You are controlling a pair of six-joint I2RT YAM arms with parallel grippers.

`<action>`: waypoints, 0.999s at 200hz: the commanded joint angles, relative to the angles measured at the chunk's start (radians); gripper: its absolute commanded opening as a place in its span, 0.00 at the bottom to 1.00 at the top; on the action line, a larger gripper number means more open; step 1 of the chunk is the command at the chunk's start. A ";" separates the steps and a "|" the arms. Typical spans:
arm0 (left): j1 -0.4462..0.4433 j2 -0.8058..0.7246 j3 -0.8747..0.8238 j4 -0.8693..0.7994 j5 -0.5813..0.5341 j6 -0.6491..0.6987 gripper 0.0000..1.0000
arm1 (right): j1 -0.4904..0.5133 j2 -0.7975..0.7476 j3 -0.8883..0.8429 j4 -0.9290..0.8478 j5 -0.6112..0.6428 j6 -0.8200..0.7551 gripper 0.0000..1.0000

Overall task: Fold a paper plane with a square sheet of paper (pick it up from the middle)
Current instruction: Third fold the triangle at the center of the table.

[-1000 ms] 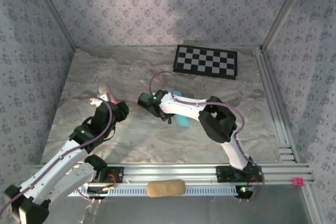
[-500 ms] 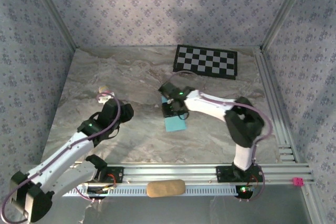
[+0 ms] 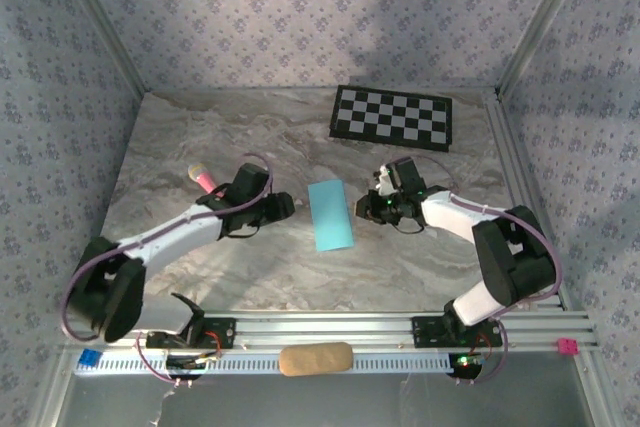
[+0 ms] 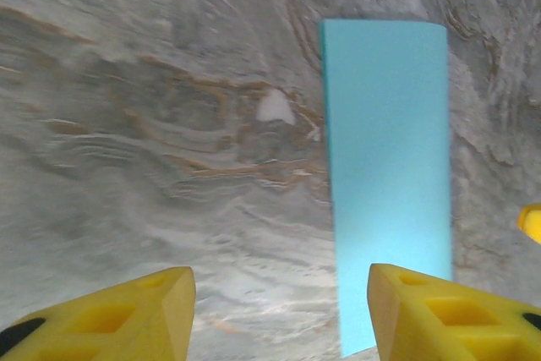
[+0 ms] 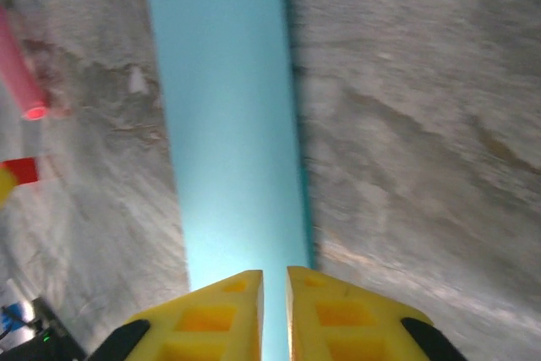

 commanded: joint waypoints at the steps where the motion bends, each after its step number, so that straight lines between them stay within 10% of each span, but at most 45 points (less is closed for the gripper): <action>1: 0.001 0.072 0.053 0.091 0.127 -0.041 0.52 | -0.002 0.055 0.014 0.075 -0.117 0.004 0.11; 200: -0.054 0.299 0.140 0.142 0.217 -0.070 0.52 | -0.002 0.258 -0.065 0.236 -0.120 0.100 0.08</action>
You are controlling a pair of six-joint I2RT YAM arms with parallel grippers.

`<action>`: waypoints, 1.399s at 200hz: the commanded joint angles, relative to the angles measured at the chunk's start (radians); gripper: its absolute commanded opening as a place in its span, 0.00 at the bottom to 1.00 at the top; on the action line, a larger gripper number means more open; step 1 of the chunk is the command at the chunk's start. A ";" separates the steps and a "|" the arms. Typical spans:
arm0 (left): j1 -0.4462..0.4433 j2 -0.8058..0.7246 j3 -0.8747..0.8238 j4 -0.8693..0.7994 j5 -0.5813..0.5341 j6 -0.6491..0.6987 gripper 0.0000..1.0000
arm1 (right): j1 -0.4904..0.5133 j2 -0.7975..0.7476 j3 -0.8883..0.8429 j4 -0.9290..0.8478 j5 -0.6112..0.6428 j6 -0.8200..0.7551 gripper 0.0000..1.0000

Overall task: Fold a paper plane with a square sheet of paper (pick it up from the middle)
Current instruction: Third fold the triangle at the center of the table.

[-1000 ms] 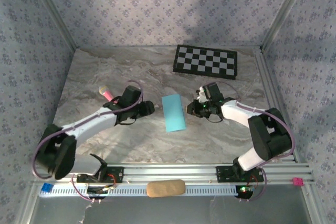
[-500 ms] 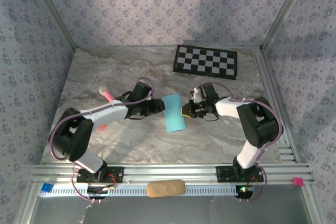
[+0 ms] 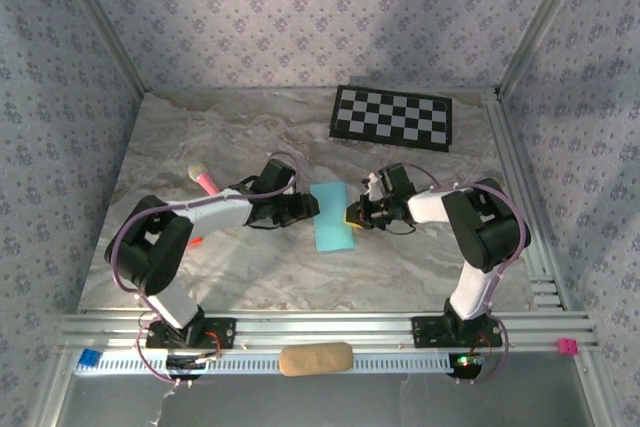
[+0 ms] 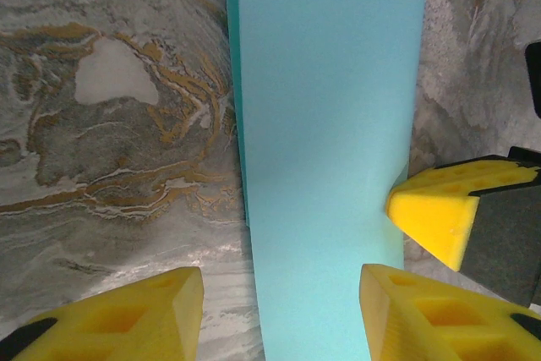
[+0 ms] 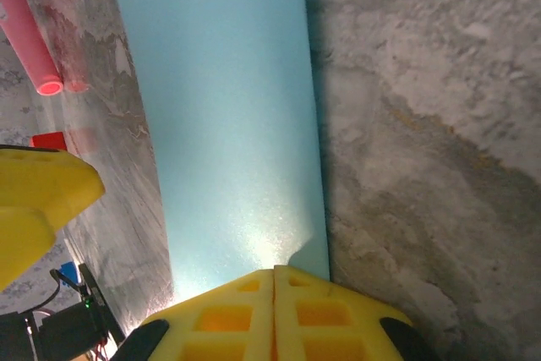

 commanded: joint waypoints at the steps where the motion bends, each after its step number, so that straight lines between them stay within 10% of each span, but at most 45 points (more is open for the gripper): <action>1: -0.006 0.019 0.026 0.029 0.035 -0.013 0.52 | 0.002 0.017 -0.050 -0.005 0.059 0.051 0.08; 280: -0.012 0.124 0.046 0.040 0.097 -0.059 0.25 | -0.001 0.032 -0.051 -0.014 0.082 0.110 0.07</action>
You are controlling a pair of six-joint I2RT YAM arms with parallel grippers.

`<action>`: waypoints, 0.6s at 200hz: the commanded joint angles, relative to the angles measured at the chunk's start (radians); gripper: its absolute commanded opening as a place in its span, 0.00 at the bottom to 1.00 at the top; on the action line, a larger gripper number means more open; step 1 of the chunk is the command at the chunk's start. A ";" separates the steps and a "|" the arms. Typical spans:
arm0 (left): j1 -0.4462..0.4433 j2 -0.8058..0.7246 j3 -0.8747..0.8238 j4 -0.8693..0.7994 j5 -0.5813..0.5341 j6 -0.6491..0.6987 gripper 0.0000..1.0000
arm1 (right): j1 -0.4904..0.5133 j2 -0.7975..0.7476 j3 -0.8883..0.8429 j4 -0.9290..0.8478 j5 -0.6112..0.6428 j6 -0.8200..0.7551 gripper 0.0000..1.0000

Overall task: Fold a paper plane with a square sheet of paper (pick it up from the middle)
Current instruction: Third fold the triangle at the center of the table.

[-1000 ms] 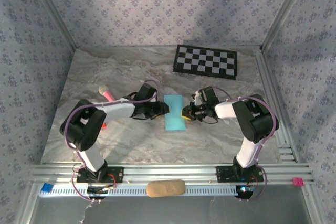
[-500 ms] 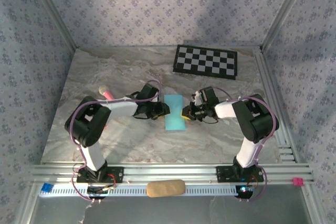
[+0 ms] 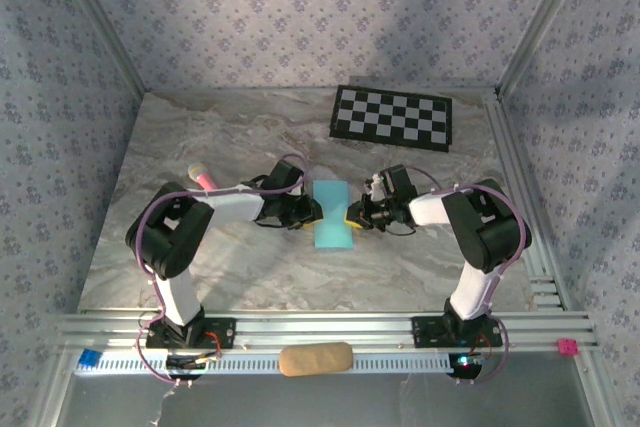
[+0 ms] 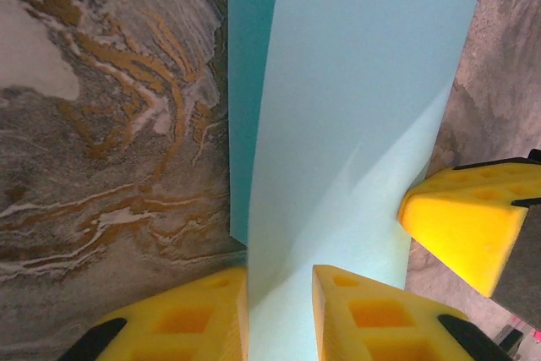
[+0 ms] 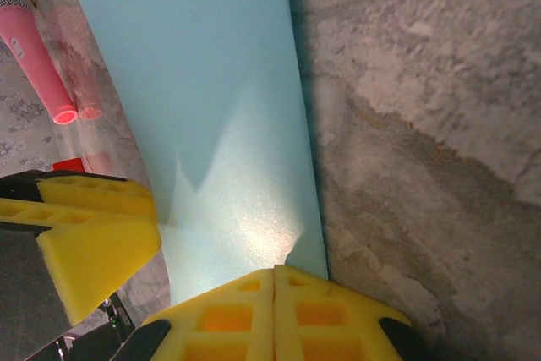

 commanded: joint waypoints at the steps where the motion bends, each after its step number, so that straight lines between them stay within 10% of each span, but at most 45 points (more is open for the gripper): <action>1: -0.006 -0.011 -0.011 0.013 0.000 -0.016 0.25 | 0.001 0.034 -0.025 -0.071 0.074 0.002 0.07; 120: -0.005 -0.055 -0.049 0.041 -0.029 -0.067 0.09 | 0.003 0.026 -0.019 -0.088 0.082 -0.009 0.08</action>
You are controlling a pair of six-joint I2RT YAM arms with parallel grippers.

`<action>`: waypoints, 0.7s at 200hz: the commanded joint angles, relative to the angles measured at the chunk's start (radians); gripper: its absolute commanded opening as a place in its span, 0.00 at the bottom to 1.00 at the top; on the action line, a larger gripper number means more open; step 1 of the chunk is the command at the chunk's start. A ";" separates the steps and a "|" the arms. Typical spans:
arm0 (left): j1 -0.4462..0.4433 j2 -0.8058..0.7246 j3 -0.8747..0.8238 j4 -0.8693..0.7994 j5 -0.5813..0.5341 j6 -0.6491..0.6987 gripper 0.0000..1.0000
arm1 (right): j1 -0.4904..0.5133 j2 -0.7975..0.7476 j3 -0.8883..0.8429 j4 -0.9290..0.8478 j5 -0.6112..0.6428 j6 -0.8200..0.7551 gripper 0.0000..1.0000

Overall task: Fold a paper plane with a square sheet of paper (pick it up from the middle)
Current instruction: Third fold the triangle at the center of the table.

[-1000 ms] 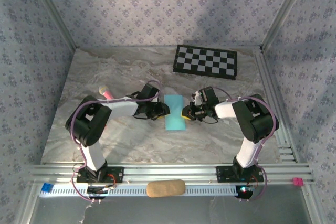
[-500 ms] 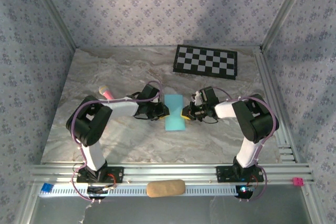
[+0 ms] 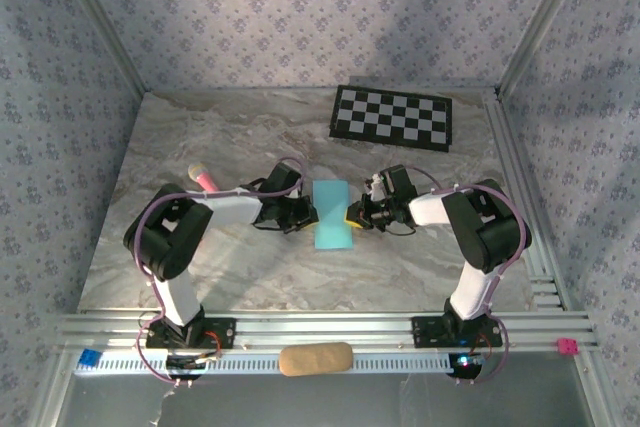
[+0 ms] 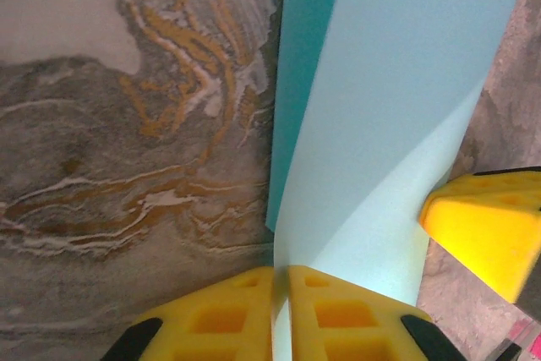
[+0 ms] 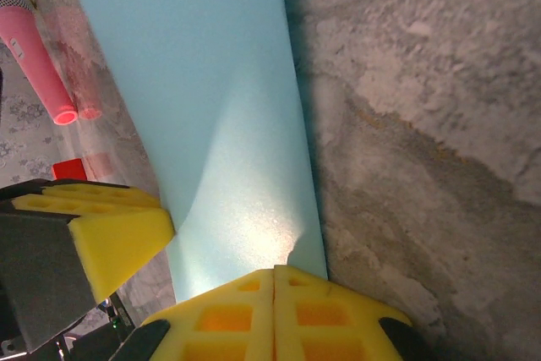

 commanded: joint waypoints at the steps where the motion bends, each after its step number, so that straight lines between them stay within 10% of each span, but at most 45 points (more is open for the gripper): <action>1: -0.005 -0.039 -0.008 0.017 -0.006 -0.016 0.09 | 0.003 0.027 -0.019 -0.089 0.081 -0.010 0.08; 83: -0.005 -0.097 -0.049 0.057 0.024 -0.086 0.02 | 0.004 -0.083 0.024 -0.202 0.099 -0.131 0.19; 140: -0.005 -0.114 -0.067 0.070 0.066 -0.135 0.01 | 0.012 -0.262 -0.031 -0.212 0.190 -0.176 0.45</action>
